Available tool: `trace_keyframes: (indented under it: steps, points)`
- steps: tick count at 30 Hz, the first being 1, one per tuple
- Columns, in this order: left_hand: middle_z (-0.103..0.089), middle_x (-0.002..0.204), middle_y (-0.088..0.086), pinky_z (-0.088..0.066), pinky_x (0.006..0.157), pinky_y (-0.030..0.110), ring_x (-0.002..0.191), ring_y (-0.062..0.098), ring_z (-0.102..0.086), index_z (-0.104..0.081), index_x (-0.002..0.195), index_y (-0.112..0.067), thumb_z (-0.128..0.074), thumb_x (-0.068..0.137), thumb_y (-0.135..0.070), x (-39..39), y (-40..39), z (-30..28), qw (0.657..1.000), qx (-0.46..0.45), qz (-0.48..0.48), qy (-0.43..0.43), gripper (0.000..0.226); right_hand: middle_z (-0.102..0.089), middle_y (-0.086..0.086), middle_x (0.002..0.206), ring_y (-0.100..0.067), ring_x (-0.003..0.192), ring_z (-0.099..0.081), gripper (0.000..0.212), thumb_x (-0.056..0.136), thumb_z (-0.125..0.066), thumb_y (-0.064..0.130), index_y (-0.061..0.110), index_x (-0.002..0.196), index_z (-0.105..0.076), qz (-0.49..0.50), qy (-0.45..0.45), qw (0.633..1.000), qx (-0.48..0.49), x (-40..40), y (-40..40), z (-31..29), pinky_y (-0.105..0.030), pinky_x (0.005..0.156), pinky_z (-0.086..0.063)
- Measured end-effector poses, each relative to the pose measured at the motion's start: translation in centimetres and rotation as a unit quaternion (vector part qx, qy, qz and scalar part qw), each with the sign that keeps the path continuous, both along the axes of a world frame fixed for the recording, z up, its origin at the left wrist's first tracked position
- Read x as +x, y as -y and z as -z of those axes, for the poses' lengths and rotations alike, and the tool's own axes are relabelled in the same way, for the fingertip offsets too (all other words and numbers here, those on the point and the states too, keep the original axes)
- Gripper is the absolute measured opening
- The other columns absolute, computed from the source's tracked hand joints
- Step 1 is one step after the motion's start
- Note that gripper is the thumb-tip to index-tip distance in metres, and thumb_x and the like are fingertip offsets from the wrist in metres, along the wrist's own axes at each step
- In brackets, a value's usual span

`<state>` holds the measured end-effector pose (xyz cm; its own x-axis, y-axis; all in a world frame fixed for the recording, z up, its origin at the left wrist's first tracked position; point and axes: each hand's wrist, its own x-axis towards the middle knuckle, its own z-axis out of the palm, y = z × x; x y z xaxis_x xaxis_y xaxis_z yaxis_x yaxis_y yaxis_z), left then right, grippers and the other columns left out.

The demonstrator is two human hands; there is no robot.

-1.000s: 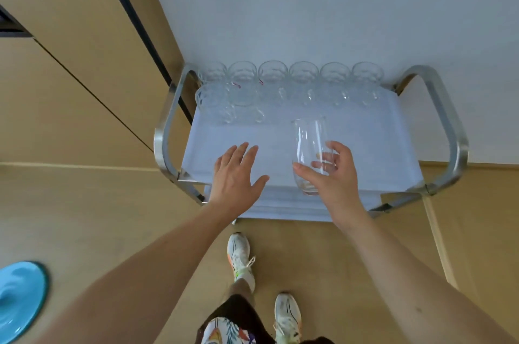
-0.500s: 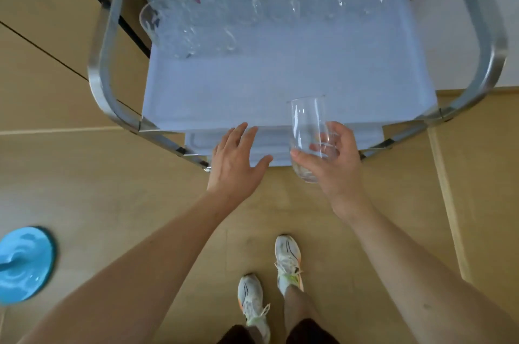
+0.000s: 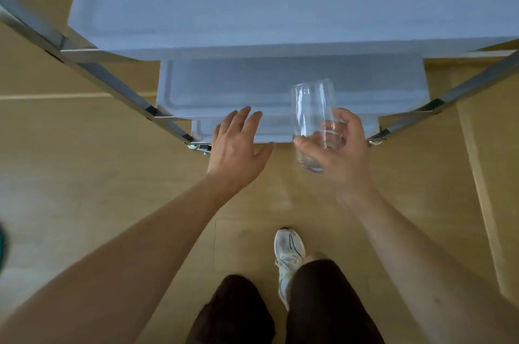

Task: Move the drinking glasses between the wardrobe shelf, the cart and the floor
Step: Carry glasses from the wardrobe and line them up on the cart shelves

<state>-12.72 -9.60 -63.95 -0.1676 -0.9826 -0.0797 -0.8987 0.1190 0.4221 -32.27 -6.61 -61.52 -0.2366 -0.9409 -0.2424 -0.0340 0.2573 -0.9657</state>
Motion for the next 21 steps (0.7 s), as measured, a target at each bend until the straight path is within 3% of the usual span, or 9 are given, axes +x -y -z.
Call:
trace_keyframes:
  steps: [4,11,14,18,21]
  points:
    - [-0.040,0.158,0.013,-0.030,0.117,0.053,0.148,0.036,-0.032,-0.048,0.149,-0.013,-0.068,0.093,-0.044,0.0,2.7,4.0,0.999,-0.044,0.003,0.002,0.067,-0.060,0.013,0.118,0.000,0.102,-0.066,0.073,0.063,-0.094,0.036,0.048,0.120,-0.050,0.004,-0.001,0.999,-0.039,0.5,2.3,4.5,-0.015,0.073,-0.055]
    - [-0.046,0.154,0.014,-0.030,0.117,0.052,0.145,0.038,-0.036,-0.052,0.145,-0.011,-0.064,0.095,-0.044,0.4,8.8,9.9,0.990,-0.138,0.005,0.010,0.061,-0.062,0.009,0.115,-0.004,0.098,-0.067,0.074,0.065,-0.094,0.027,0.037,0.124,-0.051,0.017,0.005,0.991,-0.131,1.0,7.7,10.9,-0.019,0.069,-0.056]
    - [-0.051,0.150,0.016,-0.031,0.117,0.052,0.141,0.041,-0.040,-0.055,0.143,-0.010,-0.064,0.095,-0.043,-0.5,12.6,12.1,0.984,-0.175,0.017,0.009,0.058,-0.062,0.011,0.115,-0.004,0.099,-0.067,0.072,0.063,-0.093,0.031,0.040,0.120,-0.050,0.036,-0.004,0.984,-0.175,0.7,9.7,13.3,-0.022,0.073,-0.058]
    - [-0.054,0.146,0.011,-0.031,0.116,0.048,0.139,0.039,-0.041,-0.055,0.142,-0.014,-0.058,0.097,-0.045,-2.0,16.5,13.7,0.982,-0.188,0.035,0.011,0.056,-0.065,0.000,0.114,-0.005,0.095,-0.069,0.071,0.065,-0.092,0.026,0.027,0.123,-0.051,0.066,-0.011,0.974,-0.218,-0.1,12.0,14.7,-0.022,0.076,-0.056]
    - [-0.055,0.144,0.008,-0.030,0.113,0.044,0.137,0.036,-0.041,-0.055,0.141,-0.019,-0.051,0.099,-0.049,-2.8,18.4,13.9,0.985,-0.166,0.038,0.025,0.052,-0.064,-0.007,0.115,-0.010,0.096,-0.068,0.077,0.062,-0.092,0.030,0.025,0.126,-0.049,0.087,-0.035,0.971,-0.221,-0.8,13.5,14.6,-0.034,0.086,-0.059]
